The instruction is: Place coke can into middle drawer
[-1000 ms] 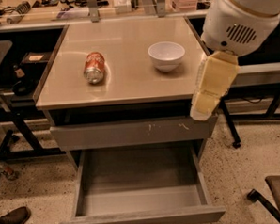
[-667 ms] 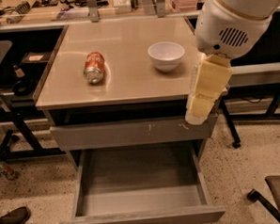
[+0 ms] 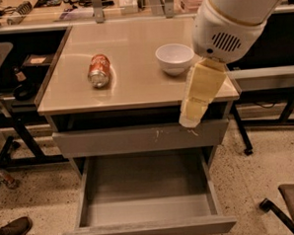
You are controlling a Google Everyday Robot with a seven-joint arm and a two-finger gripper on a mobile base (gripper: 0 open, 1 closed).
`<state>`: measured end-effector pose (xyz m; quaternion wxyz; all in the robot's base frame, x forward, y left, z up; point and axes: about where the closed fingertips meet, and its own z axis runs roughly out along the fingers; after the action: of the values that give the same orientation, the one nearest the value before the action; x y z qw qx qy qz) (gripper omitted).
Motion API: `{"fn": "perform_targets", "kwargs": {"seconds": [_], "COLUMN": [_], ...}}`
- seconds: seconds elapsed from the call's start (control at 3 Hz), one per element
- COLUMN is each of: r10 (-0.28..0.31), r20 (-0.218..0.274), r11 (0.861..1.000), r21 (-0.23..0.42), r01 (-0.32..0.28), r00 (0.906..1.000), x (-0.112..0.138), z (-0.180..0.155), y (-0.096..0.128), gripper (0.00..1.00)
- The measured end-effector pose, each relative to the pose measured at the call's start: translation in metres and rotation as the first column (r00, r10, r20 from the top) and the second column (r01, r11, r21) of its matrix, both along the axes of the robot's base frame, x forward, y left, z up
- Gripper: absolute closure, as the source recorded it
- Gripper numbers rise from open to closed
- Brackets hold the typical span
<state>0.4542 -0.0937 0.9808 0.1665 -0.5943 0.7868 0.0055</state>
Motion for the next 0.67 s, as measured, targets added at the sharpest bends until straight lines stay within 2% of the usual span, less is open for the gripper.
{"fn": "perform_targets", "kwargs": {"seconds": [0.33,0.67], "r10": [-0.072,-0.118], "r20": [-0.003,-0.052], "r11": [0.997,0.993], "r21": [0.027,0.024], "r01": [0.072,0.12], "r00": [0.9974,0.9916], "x": [0.028,0.084], "z": [-0.007,-0.025], "y": [0.017,0.053], "gripper": [0.0,0.0]}}
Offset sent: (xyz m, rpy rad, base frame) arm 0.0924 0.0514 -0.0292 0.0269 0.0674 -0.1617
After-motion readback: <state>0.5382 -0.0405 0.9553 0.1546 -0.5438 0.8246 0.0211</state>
